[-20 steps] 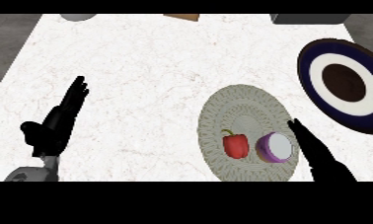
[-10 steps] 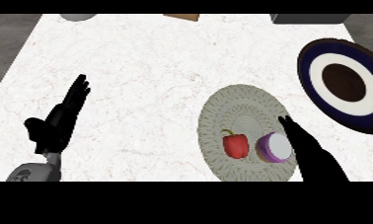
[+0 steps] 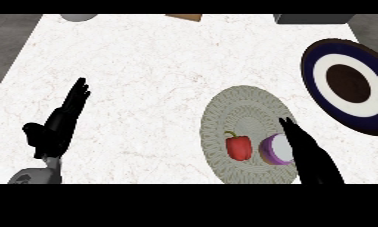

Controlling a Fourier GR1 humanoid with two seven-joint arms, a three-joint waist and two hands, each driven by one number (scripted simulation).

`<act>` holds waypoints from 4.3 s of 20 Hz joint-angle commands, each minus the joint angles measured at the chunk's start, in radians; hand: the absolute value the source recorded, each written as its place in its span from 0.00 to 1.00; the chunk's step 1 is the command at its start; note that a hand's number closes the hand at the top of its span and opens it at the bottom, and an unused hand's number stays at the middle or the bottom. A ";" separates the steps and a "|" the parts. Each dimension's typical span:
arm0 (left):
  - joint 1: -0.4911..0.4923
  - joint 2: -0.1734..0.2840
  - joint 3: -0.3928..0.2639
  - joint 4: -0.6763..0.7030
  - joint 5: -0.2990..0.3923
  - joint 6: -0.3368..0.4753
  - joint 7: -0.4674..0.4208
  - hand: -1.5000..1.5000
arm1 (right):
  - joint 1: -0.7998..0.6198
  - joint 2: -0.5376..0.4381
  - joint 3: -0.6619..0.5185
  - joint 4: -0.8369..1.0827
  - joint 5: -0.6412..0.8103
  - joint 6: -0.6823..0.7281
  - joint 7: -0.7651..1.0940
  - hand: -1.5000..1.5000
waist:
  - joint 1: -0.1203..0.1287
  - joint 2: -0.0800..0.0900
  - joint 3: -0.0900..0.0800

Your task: Pick the can from the placemat and place it in the plate

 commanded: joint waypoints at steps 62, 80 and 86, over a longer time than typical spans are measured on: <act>-0.085 -0.095 0.088 0.070 -0.118 -0.042 0.011 0.50 | -0.198 -0.422 -0.992 0.735 -0.588 -0.184 -1.061 1.00 | 0.006 0.003 -0.001; -0.031 -0.086 0.106 0.043 -0.117 -0.098 -0.021 0.50 | -0.662 -0.259 -0.858 1.073 -0.509 -0.348 -0.900 0.00 | 0.017 0.004 0.001; -0.028 -0.083 0.106 -0.036 -0.111 -0.102 0.048 0.50 | -0.817 -0.274 -0.847 1.298 -0.489 -0.363 -0.881 0.00 | 0.024 0.006 0.001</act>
